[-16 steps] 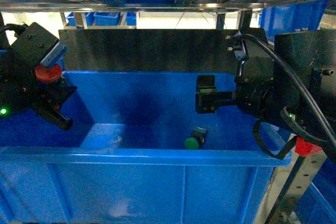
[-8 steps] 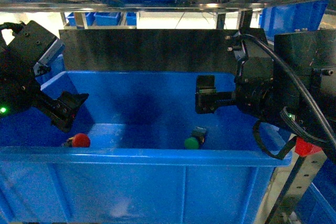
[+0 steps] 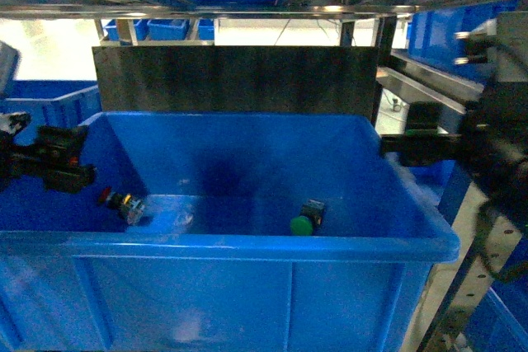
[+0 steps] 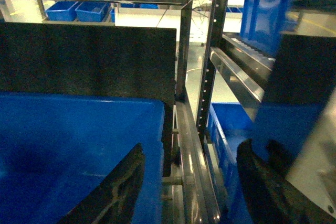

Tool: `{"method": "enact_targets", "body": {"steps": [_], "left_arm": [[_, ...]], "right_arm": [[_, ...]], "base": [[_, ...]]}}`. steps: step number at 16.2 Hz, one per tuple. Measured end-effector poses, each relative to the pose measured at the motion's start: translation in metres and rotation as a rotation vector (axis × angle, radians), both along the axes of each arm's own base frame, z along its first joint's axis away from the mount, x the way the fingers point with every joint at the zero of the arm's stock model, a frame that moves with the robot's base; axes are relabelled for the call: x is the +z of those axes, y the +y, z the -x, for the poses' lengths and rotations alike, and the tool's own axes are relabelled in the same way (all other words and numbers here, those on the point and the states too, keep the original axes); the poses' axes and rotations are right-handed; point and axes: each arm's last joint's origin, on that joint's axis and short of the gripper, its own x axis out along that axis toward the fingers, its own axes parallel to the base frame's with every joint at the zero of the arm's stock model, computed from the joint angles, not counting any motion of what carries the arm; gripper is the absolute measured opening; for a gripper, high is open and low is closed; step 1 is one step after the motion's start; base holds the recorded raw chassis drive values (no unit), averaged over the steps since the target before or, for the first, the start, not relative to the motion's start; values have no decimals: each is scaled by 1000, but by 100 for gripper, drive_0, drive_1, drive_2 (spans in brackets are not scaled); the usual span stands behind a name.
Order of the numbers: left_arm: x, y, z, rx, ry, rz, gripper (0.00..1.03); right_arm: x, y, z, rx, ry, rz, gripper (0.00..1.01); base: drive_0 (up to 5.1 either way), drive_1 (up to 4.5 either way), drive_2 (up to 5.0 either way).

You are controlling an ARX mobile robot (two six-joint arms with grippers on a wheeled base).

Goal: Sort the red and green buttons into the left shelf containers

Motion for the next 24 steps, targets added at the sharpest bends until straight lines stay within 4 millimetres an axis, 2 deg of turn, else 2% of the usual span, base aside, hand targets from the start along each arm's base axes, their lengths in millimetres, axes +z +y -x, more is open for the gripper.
{"method": "enact_targets", "body": {"steps": [2,5,6,9,12,13,14,16,18,24], "left_arm": [[20,1,24,19,-56,99,41],[25,0,64,19,-50,134,8],[32,0,74,19,-78,145,2],[43,0,103,17,-120,145,2],[47,0,123,18,-89,145,2],[54,0,130,17,-108,146,2],[61,0,136,15,-139,146,2],[57,0,147,18,-116,146,2],[59,0,156,17,-125,146,2],[65,0,175,15,-147,146,2]], "right_arm": [[13,-19,32,-1,2,11,36],[16,-46,78,-26,41,24,1],[21,-52,91,-22,27,24,2],[34,-64,123,-20,-28,14,2],[38,-71,147,-18,-23,14,2],[40,-73,154,-12,-3,15,2],[46,-80,161,0,-10,13,2],[54,-86,173,-33,-48,13,2],[49,-85,184,-18,-21,12,2],[56,-85,205,-18,-49,12,2]], "base": [[0,0,0],[0,0,0],[0,0,0],[0,0,0],[0,0,0],[0,0,0],[0,0,0],[0,0,0],[0,0,0],[0,0,0]]}}
